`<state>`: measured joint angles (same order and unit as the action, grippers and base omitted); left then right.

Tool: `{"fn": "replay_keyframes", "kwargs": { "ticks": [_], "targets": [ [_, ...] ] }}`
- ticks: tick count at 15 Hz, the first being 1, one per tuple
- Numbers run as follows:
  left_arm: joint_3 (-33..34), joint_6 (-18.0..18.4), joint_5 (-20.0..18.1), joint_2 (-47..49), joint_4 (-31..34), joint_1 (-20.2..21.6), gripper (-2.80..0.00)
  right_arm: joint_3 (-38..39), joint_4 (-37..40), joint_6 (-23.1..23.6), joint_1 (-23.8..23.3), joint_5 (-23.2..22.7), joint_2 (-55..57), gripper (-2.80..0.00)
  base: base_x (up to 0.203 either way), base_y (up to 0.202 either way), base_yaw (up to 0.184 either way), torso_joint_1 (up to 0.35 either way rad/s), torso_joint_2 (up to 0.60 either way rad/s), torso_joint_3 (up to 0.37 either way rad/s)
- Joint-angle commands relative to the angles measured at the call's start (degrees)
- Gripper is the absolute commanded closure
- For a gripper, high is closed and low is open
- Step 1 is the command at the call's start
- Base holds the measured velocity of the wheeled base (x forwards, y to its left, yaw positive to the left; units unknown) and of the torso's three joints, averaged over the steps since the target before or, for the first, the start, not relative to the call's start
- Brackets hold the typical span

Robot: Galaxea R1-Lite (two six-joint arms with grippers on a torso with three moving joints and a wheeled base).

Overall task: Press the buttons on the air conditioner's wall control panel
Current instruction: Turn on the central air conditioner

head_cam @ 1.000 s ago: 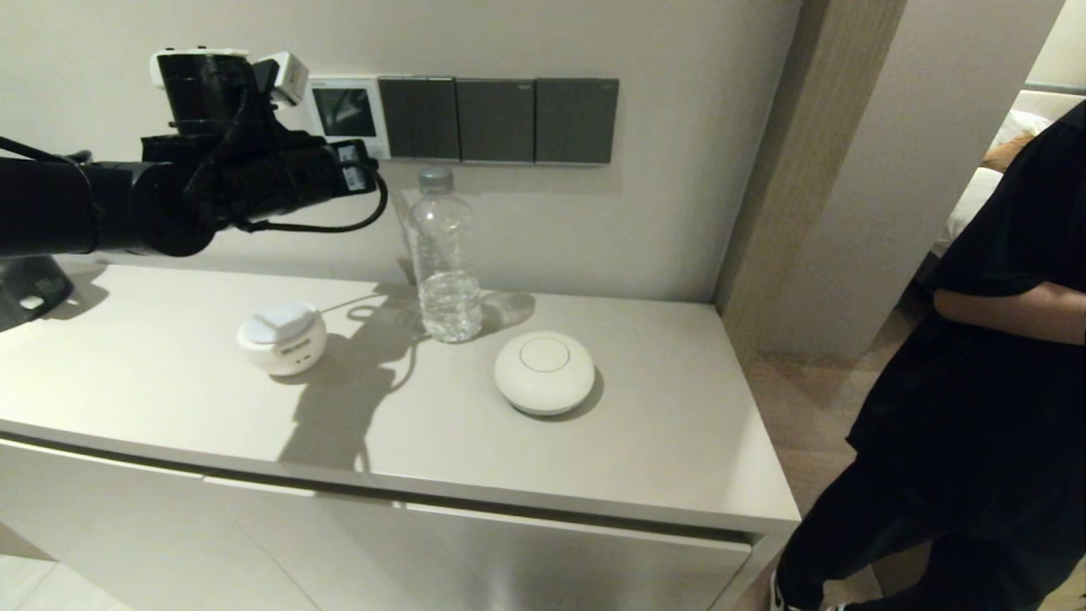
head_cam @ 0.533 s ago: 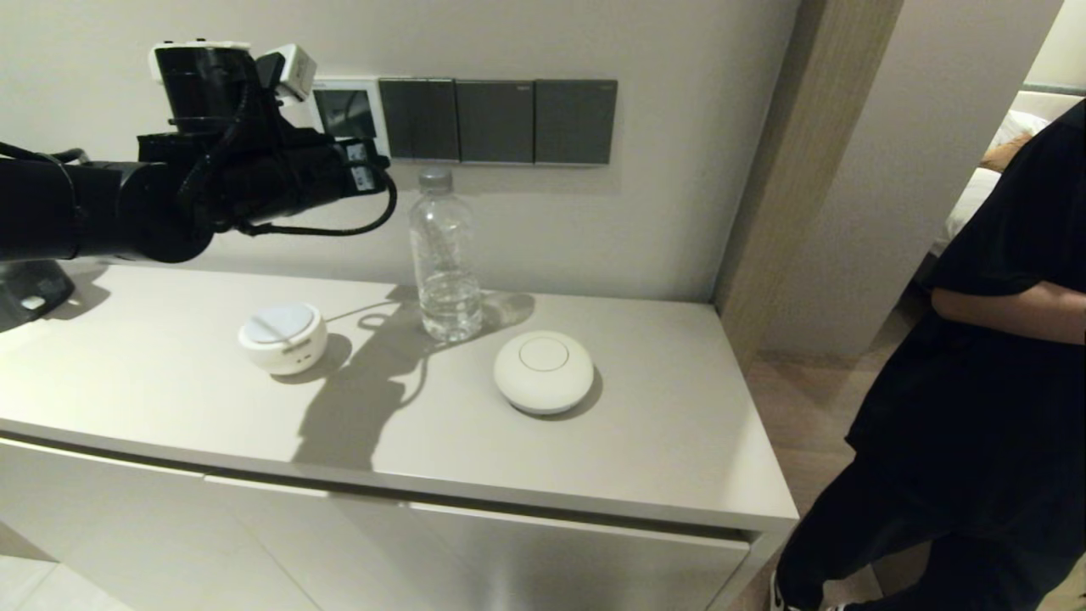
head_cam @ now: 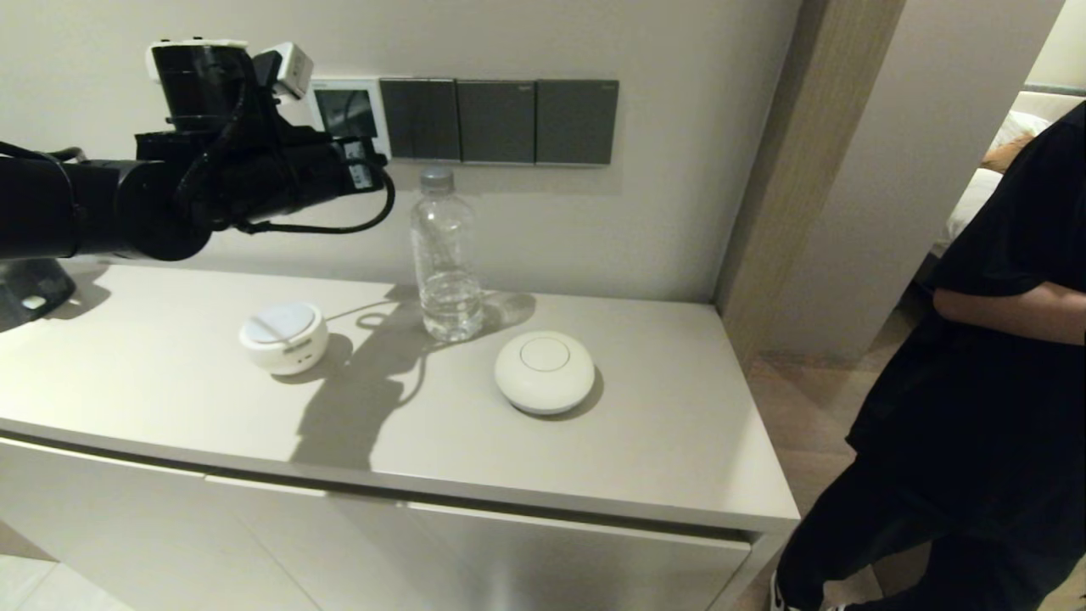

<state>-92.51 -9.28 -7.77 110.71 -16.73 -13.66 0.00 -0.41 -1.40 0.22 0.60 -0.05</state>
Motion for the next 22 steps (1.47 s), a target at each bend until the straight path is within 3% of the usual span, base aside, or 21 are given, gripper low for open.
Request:
{"fn": "replay_keyframes", "kwargs": {
  "ticks": [1, 11, 22],
  "targets": [
    [-0.85, -0.12, 0.03, 1.14, -0.06, 0.03, 0.00, 0.18, -0.02, 0.00, 0.04, 0.01, 0.05, 0.00, 0.000, 0.000, 0.000, 0.000, 0.00, 0.000],
    [-4.79, -0.30, 0.03, 4.04, -0.01, 3.37, 0.00, 0.18, -0.02, 0.00, 0.04, 0.01, 0.06, 0.00, 0.000, 0.000, 0.000, 0.000, 0.00, 0.000],
    [0.29, -0.65, -0.23, -3.29, -0.15, 2.91, 0.00, 0.18, -0.02, 0.08, 0.04, 0.01, 0.05, 0.00, 0.000, 0.000, 0.000, 0.000, 0.00, 0.000]
  ]
}}
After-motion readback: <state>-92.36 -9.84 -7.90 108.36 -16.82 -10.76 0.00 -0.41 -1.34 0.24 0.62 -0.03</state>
